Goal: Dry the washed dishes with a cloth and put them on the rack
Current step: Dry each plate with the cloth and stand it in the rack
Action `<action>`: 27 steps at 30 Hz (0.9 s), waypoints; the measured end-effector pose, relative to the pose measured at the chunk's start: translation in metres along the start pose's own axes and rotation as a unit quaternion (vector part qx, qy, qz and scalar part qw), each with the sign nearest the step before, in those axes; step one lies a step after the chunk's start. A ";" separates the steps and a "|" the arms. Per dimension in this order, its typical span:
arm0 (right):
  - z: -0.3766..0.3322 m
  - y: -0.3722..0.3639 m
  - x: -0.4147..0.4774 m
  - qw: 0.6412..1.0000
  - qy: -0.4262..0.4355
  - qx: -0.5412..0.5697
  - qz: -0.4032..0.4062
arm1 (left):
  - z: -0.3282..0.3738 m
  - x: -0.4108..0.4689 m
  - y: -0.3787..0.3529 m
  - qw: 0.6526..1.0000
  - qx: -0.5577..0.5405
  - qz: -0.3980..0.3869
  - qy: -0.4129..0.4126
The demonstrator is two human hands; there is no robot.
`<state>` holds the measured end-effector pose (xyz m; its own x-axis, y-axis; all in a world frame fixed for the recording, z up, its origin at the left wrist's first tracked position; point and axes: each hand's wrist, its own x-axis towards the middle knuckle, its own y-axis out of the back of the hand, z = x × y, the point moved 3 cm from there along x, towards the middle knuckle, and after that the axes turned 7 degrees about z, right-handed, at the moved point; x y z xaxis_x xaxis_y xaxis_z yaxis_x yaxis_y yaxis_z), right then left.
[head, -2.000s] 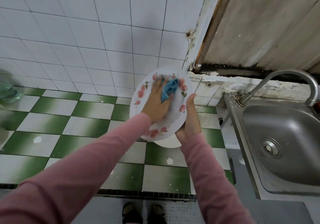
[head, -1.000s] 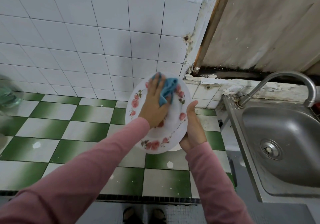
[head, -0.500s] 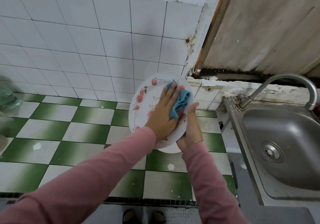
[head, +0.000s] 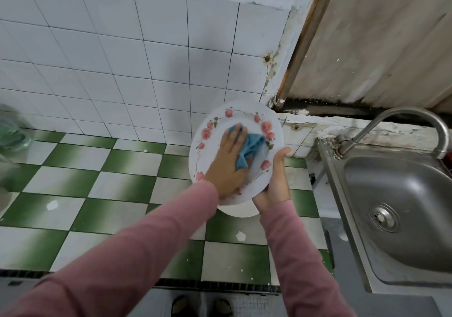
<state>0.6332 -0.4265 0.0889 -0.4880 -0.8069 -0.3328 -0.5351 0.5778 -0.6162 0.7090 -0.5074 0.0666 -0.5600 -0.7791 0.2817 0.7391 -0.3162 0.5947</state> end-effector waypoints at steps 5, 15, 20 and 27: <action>-0.011 0.006 0.002 0.999 0.007 0.018 -0.031 | -0.045 0.011 0.026 0.998 0.035 0.020 0.054; -0.005 -0.011 0.002 0.997 -0.025 0.060 -0.035 | 0.019 0.018 0.002 0.994 0.060 -0.007 -0.095; -0.008 0.000 -0.005 0.997 -0.029 0.067 -0.020 | -0.019 0.041 0.039 0.993 0.114 0.001 0.013; -0.024 0.016 0.003 0.998 -0.004 0.064 0.018 | -0.041 -0.025 0.004 0.987 -0.027 -0.069 0.141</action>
<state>0.6071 -0.4163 0.0950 -0.4998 -0.7875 -0.3607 -0.4257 0.5860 -0.6894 0.7415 -0.5120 0.0311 -0.5361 -0.8438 -0.0239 0.6860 -0.4520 0.5702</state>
